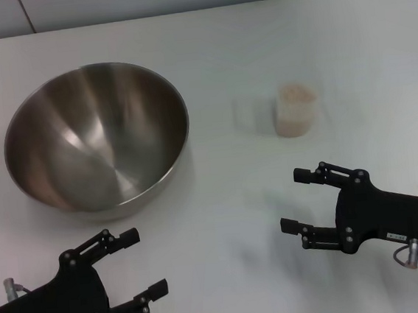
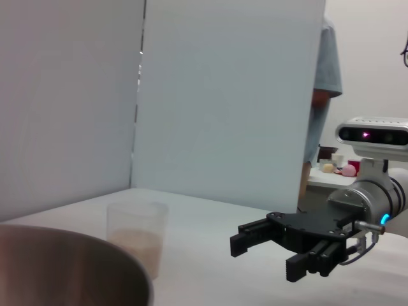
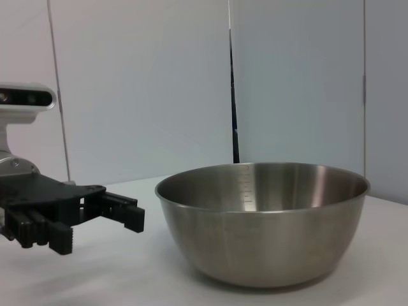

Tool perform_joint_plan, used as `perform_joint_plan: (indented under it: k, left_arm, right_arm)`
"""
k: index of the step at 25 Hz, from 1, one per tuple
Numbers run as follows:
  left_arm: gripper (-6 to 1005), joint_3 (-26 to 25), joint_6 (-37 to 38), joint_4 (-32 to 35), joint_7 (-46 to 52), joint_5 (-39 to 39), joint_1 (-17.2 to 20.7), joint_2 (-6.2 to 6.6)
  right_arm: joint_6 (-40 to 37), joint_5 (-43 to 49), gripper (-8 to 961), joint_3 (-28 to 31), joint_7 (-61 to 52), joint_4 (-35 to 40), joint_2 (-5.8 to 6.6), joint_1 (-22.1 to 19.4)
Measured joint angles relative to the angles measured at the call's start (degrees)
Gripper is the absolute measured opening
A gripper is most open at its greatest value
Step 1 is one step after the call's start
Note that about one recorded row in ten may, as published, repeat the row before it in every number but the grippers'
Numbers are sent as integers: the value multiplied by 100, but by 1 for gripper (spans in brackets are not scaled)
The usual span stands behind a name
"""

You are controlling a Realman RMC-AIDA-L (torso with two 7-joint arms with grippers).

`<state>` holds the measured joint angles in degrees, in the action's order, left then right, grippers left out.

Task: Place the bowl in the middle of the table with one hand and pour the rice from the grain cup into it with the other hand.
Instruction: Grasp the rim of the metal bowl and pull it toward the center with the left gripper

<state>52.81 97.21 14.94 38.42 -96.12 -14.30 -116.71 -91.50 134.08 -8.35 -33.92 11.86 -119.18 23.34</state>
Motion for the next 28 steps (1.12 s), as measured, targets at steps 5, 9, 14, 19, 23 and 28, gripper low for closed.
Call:
perform_joint_plan:
  k: [5, 9, 14, 19, 23, 28]
  left_arm:
    - [811, -1, 5, 0, -1, -47, 17, -5]
    - [809, 0, 10, 0, -1, -48, 25, 2]
    - [806, -17, 10, 0, -1, -48, 24, 0]
    - [804, -38, 10, 0, -1, -46, 24, -20]
    - [802, -43, 10, 0, -1, -29, 17, -29]
    - [799, -51, 6, 0, -1, -17, -18, -39]
  right_arm:
    - [0, 3, 819, 0, -4, 0, 0, 0]
    - [0, 4, 819, 0, -7, 0, 0, -7]
    - [0, 5, 818, 0, -10, 1, 0, -6]
    - [11, 4, 818, 0, -11, 0, 0, -19]
    - [21, 4, 819, 0, -11, 0, 0, -27]
    - [19, 4, 819, 0, -10, 0, 0, -36]
